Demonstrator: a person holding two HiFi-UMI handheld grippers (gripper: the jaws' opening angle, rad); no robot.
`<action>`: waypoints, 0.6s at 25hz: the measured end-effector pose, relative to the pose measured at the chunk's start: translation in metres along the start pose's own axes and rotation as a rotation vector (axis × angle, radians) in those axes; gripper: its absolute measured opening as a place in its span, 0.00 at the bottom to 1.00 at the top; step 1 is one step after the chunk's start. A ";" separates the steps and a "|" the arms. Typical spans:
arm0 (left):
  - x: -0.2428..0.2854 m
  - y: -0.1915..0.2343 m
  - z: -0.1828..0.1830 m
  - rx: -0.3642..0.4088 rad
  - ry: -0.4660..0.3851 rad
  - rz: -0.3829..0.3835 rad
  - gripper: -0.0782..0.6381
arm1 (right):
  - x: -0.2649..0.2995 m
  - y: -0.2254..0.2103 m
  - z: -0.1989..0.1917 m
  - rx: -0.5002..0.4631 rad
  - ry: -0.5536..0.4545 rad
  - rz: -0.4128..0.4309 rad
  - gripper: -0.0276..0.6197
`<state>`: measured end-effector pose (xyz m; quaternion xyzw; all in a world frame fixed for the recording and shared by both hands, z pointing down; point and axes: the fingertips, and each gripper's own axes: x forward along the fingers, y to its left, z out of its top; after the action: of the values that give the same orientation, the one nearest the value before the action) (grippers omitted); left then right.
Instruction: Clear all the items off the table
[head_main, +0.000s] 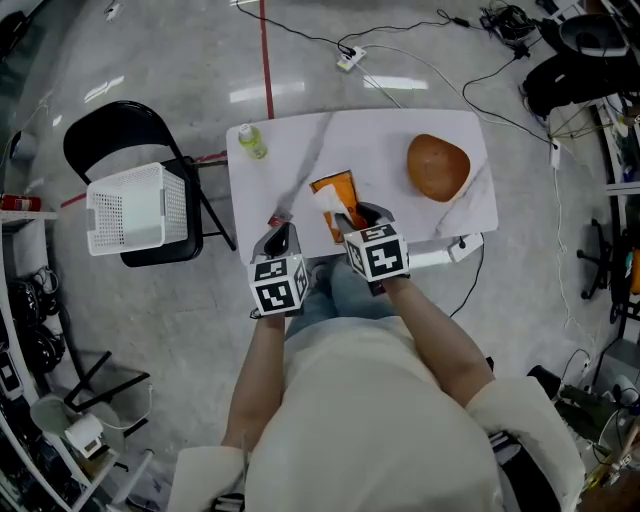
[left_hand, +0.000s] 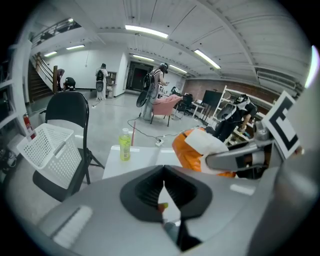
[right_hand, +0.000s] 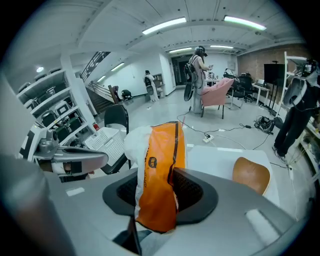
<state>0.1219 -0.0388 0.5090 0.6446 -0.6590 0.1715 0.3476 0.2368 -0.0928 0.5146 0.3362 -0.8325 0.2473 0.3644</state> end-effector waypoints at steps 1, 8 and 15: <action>-0.004 0.000 0.002 0.002 -0.006 0.004 0.12 | -0.003 0.001 0.000 -0.012 -0.001 0.004 0.29; -0.017 0.001 0.016 0.014 -0.035 0.036 0.12 | -0.013 0.003 0.009 -0.069 -0.013 0.036 0.29; -0.022 0.000 0.030 -0.017 -0.054 0.078 0.12 | -0.017 0.007 0.030 -0.141 -0.021 0.098 0.29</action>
<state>0.1134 -0.0428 0.4727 0.6199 -0.6942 0.1617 0.3280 0.2270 -0.1010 0.4817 0.2712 -0.8669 0.2023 0.3660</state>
